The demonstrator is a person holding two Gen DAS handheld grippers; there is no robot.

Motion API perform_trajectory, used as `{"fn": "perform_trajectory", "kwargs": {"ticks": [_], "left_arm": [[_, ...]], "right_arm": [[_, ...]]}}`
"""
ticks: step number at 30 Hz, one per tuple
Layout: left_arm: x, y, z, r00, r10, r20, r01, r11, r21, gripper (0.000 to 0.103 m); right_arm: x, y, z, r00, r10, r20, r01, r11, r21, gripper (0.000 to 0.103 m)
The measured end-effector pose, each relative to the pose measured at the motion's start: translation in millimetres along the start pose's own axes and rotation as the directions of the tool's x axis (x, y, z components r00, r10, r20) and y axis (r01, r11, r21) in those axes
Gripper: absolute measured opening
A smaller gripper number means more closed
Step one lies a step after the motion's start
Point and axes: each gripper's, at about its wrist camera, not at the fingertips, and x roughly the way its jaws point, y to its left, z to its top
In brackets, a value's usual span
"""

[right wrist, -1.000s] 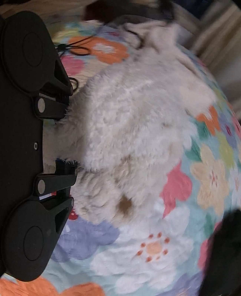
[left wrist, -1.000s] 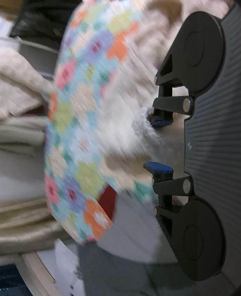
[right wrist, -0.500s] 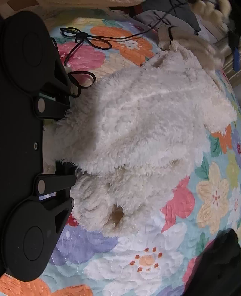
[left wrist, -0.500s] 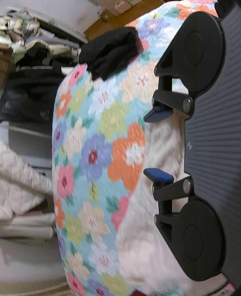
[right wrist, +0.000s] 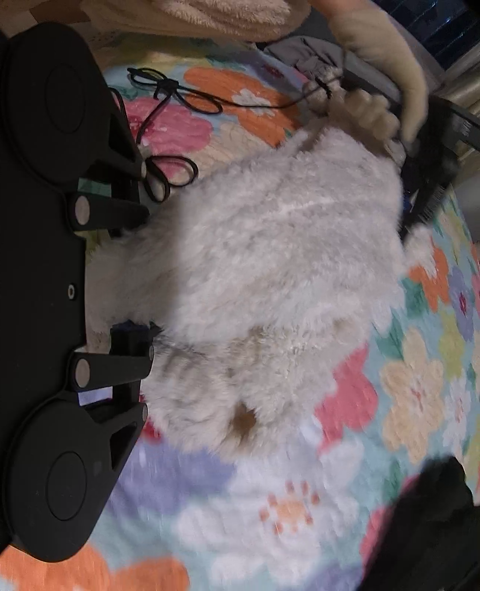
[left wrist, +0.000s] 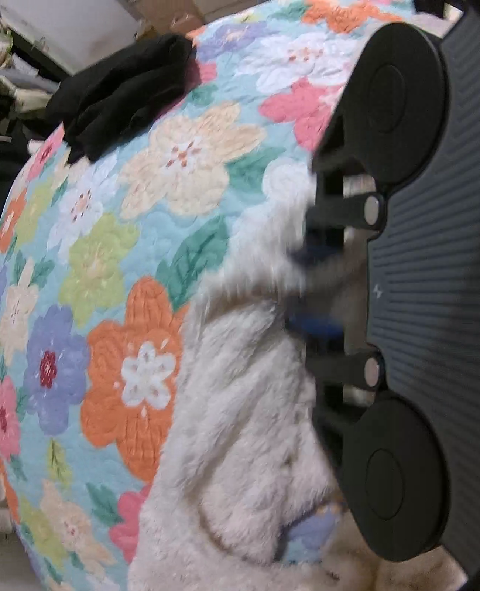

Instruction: Fold clothes

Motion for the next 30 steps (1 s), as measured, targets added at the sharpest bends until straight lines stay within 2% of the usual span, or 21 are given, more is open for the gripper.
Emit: {"fn": "perform_trajectory", "kwargs": {"ticks": [2, 4, 6, 12, 15, 16, 18, 20, 22, 23, 26, 28, 30], "left_arm": [[-5.7, 0.4, -4.4, 0.999, -0.010, 0.031, 0.010, 1.000, 0.001, 0.008], [-8.6, -4.6, -10.7, 0.999, 0.022, 0.050, -0.025, 0.998, 0.056, 0.008], [-10.9, -8.6, -17.0, 0.997, 0.046, 0.066, -0.053, 0.993, 0.106, 0.008], [-22.6, 0.7, -24.9, 0.997, -0.013, 0.081, 0.004, 0.995, 0.102, 0.007], [-30.4, 8.1, -31.8, 0.993, -0.089, 0.074, 0.083, 0.994, 0.074, 0.007], [-29.7, 9.4, -37.2, 0.994, -0.086, 0.064, 0.080, 0.993, 0.084, 0.007], [-28.4, 12.0, -48.2, 0.996, -0.079, 0.044, 0.074, 0.992, 0.102, 0.007], [-26.8, 15.0, -59.3, 0.997, -0.073, 0.022, 0.070, 0.991, 0.116, 0.007], [-26.4, 22.0, -70.6, 0.996, -0.092, -0.005, 0.092, 0.992, 0.084, 0.007], [-28.4, 24.3, -75.1, 0.995, -0.100, -0.009, 0.100, 0.992, 0.079, 0.007], [-39.4, 20.9, -83.2, 0.997, -0.075, 0.002, 0.074, 0.986, 0.150, 0.007], [-41.7, 21.6, -89.3, 0.998, -0.066, -0.005, 0.066, 0.986, 0.151, 0.007], [-41.8, 23.1, -94.7, 0.998, -0.061, -0.016, 0.063, 0.988, 0.140, 0.007]], "right_arm": [[-24.6, -14.9, 5.4, 0.998, 0.019, 0.057, -0.022, 0.998, 0.053, 0.040], [-44.1, -30.4, 10.5, 0.992, 0.031, 0.121, -0.043, 0.994, 0.099, 0.048], [-59.1, -46.6, 14.6, 0.981, 0.046, 0.188, -0.076, 0.985, 0.154, 0.051], [-72.8, -84.9, 20.1, 0.934, 0.097, 0.344, -0.209, 0.929, 0.305, 0.053], [-70.9, -98.2, 20.1, 0.909, 0.116, 0.401, -0.273, 0.891, 0.362, 0.053], [-71.0, -103.0, 20.2, 0.902, 0.120, 0.416, -0.293, 0.877, 0.381, 0.054], [-70.8, -112.9, 22.4, 0.905, 0.110, 0.411, -0.298, 0.853, 0.428, 0.059], [-71.2, -118.2, 28.2, 0.915, 0.097, 0.392, -0.281, 0.850, 0.445, 0.062], [-73.1, -118.9, 34.8, 0.913, 0.106, 0.393, -0.286, 0.853, 0.435, 0.062], [-73.9, -120.4, 37.6, 0.910, 0.112, 0.399, -0.294, 0.853, 0.431, 0.062], [-75.9, -129.7, 41.5, 0.887, 0.127, 0.444, -0.342, 0.826, 0.449, 0.062], [-72.6, -133.4, 46.2, 0.892, 0.121, 0.437, -0.338, 0.818, 0.464, 0.062], [-63.0, -131.5, 54.4, 0.916, 0.106, 0.387, -0.292, 0.837, 0.463, 0.062]]}}
